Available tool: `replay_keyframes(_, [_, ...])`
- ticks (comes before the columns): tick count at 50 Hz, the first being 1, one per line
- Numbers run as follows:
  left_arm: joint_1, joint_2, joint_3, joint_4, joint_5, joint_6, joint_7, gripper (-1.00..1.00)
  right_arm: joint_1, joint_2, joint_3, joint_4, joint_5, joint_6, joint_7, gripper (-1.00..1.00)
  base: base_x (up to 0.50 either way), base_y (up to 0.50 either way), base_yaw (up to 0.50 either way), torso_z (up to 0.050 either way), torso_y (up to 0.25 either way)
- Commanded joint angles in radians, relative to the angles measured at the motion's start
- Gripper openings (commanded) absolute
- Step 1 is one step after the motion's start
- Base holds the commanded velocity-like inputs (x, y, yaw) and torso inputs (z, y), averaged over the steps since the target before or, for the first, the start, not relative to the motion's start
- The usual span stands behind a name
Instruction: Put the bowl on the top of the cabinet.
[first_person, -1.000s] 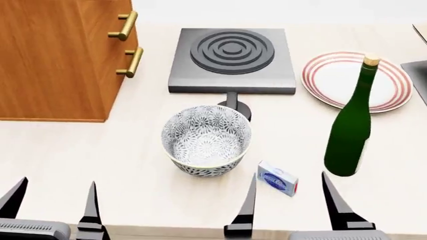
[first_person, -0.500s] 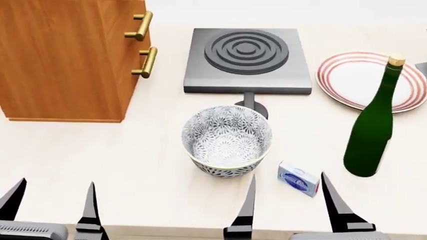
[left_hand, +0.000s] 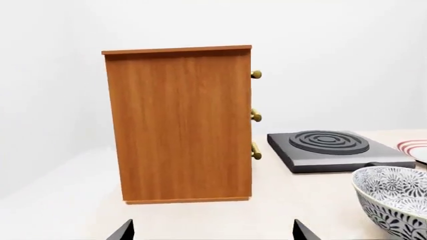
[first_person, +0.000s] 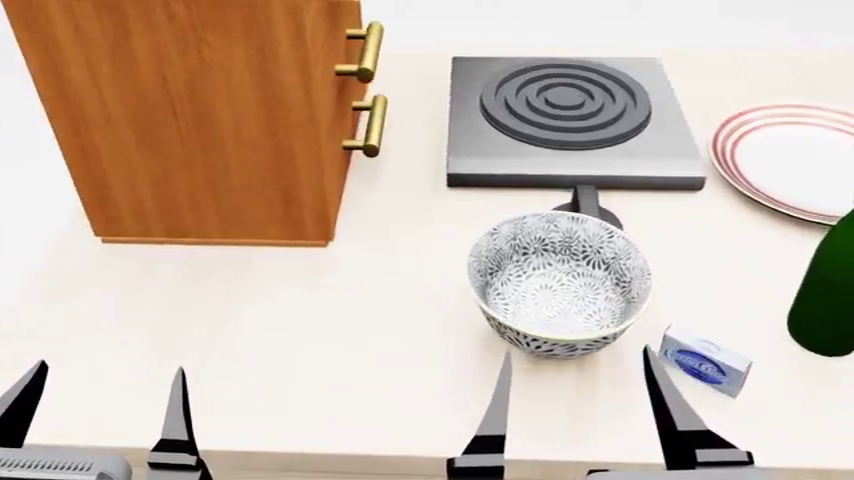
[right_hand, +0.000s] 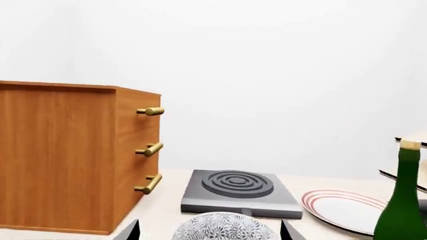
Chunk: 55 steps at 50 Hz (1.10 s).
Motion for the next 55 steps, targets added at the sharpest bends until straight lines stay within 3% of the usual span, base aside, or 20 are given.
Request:
replay_keyframes(1, [0.002,-0.007,0.004,0.000,-0.003,0.003,-0.008,1.00,0.000,0.008,-0.013,0.000,-0.002,0.006,0.008,1.00,0.00,0.50,0.00,0.000,0.000])
replay_keyframes(18, [0.002,-0.017,0.005,0.003,-0.014,0.005,-0.016,1.00,0.007,0.014,-0.023,0.003,-0.003,0.015,0.031,1.00,0.00,0.47,0.00,0.000,0.000])
replay_keyframes(55, [0.002,-0.035,0.023,0.007,-0.028,0.012,-0.039,1.00,0.009,0.031,-0.034,-0.002,0.026,0.034,0.054,1.00,0.01,0.05,0.00,0.000,0.000])
